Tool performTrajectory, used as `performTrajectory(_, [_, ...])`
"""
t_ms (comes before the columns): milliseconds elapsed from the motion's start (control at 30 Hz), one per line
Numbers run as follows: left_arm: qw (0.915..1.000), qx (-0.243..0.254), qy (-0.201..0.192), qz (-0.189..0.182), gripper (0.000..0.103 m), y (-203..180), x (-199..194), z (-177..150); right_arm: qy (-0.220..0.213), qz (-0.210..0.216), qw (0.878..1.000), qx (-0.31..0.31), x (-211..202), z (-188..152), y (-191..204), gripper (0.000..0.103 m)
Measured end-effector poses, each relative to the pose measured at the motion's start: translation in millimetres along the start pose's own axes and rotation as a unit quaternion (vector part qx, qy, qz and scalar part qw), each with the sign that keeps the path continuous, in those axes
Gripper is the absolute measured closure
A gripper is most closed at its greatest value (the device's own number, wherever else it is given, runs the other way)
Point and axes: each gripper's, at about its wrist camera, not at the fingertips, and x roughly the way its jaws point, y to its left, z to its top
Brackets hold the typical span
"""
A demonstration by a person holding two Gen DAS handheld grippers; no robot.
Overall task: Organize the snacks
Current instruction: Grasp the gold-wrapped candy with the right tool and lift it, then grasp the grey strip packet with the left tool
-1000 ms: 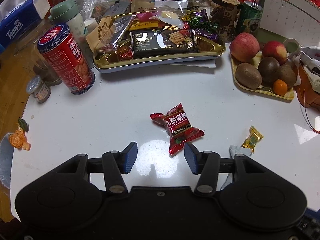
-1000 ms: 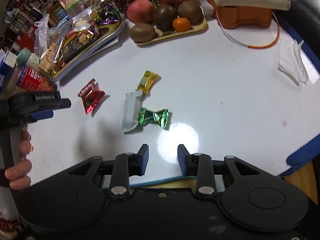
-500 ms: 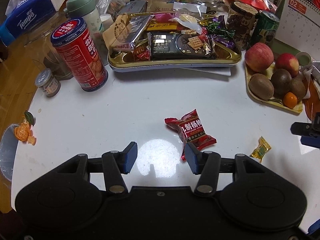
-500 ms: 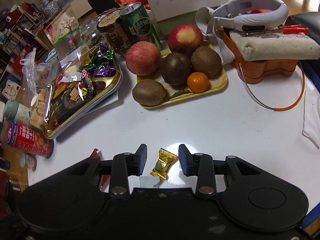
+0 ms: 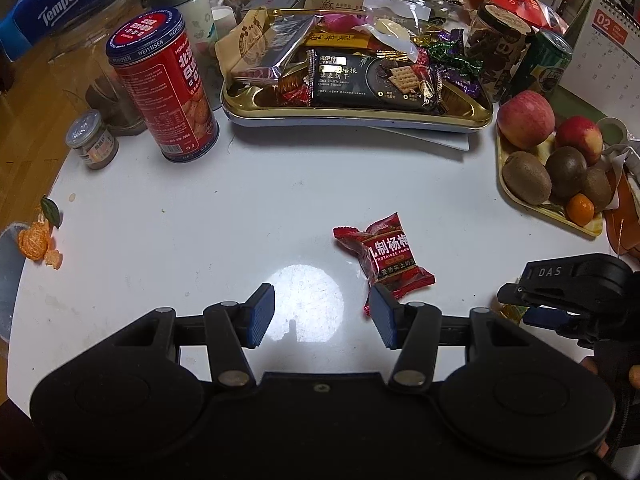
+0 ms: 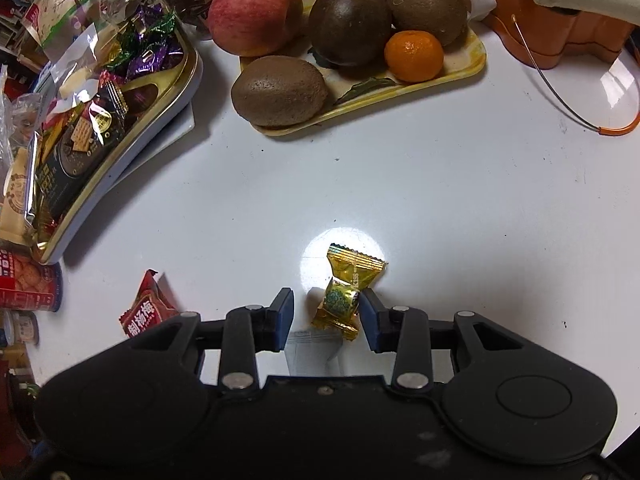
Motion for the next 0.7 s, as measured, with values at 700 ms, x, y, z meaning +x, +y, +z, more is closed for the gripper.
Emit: performTrajectory(700, [0.9984,-0.052,0.003,-0.022,0.045,0,20,6,-0.035,-0.01,0.999,-0.017,-57,1,-47,0.08])
